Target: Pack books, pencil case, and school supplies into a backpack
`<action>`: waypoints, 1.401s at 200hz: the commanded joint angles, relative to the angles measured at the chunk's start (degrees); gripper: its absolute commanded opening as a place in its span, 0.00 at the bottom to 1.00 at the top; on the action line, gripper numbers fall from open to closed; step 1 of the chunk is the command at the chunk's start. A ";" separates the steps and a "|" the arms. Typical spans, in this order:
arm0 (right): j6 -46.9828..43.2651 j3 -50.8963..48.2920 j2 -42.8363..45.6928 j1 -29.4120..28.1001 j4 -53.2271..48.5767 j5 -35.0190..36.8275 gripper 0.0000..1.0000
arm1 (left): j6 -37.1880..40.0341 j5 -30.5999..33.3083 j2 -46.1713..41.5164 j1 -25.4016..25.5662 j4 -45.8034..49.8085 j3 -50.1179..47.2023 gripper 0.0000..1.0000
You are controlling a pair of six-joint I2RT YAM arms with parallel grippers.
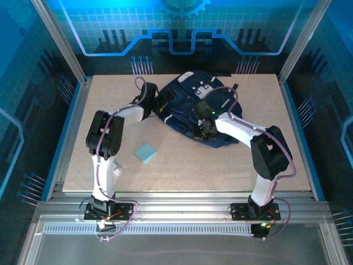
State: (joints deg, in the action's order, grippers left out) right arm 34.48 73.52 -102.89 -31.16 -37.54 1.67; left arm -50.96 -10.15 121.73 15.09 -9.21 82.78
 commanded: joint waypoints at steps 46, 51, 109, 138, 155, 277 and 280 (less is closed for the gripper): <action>1.74 6.44 -3.48 1.21 7.58 -24.56 0.00 | 2.08 -0.95 -16.69 -0.85 3.46 -14.86 0.99; 2.09 7.26 -4.01 1.17 8.30 -25.53 0.00 | 1.77 -1.23 -18.23 -0.82 3.21 -16.57 0.99; 4.21 10.44 -6.05 0.23 12.35 -28.56 0.00 | -9.90 -2.02 -24.85 2.84 -6.05 -31.64 0.99; 4.83 8.59 -4.48 -0.37 13.23 -30.05 0.00 | -14.34 -0.73 -20.16 5.17 -11.61 -31.38 0.99; 4.67 7.29 -3.30 -1.04 12.91 -30.04 0.00 | -15.14 -0.20 -16.55 6.35 -12.52 -28.98 0.97; -12.05 2.28 2.13 5.45 -13.77 -7.41 0.00 | -6.75 -0.26 -14.05 4.36 -11.35 -22.86 0.00; -12.50 2.57 2.09 5.78 -14.63 -6.59 0.00 | -6.32 -0.53 -14.09 4.19 -10.84 -22.78 0.00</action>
State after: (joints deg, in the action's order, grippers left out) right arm 28.62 75.85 -102.78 -28.64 -35.20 -14.17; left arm -62.98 -13.50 109.14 22.74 -22.55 57.74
